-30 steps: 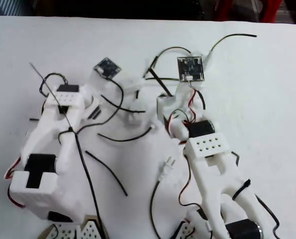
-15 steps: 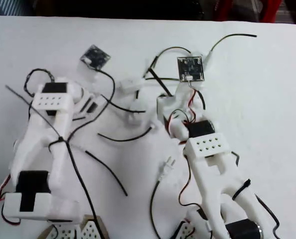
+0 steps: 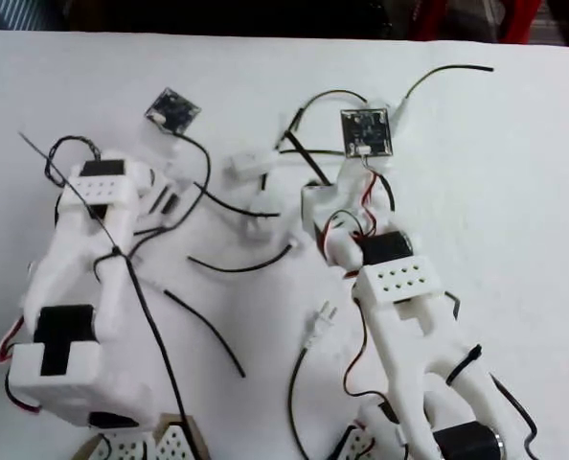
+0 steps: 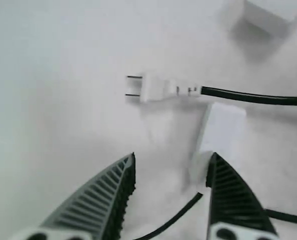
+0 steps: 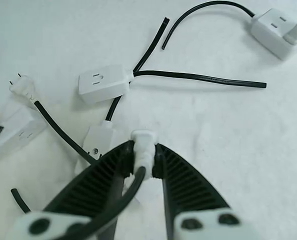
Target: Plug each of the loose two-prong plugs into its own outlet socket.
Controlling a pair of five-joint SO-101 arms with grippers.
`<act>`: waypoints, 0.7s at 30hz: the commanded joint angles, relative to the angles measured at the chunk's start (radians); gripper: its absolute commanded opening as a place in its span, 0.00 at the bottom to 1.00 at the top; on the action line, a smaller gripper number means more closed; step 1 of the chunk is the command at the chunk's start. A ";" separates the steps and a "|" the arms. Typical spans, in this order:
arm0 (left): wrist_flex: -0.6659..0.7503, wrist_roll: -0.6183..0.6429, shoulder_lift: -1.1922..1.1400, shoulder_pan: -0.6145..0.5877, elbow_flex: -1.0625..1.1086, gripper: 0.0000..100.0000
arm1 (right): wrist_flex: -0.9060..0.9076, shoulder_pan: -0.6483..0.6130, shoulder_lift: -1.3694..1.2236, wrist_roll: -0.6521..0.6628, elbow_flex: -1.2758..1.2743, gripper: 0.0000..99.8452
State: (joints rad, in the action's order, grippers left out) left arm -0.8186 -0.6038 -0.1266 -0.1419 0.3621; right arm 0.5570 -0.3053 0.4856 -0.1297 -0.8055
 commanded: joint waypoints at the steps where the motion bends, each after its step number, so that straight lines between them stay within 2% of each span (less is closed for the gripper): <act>1: -0.074 0.006 0.073 0.076 0.009 0.24 | -0.002 -0.007 0.002 0.008 0.006 0.02; 5: -0.074 0.006 0.091 0.134 0.071 0.24 | -0.002 -0.007 0.002 0.008 0.006 0.02; 9: -0.078 0.009 0.101 0.137 0.075 0.24 | -0.001 -0.007 0.002 0.008 0.006 0.02; 15: -0.117 0.032 0.199 0.070 0.029 0.24 | 0.002 -0.007 0.002 0.008 0.006 0.02; 21: -0.064 0.052 0.280 0.002 0.026 0.24 | 0.002 -0.007 0.002 0.008 0.006 0.02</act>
State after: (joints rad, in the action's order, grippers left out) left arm -0.9260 -0.5654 0.0821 -0.1005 0.4388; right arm 0.5570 -0.3053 0.4856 -0.1297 -0.8055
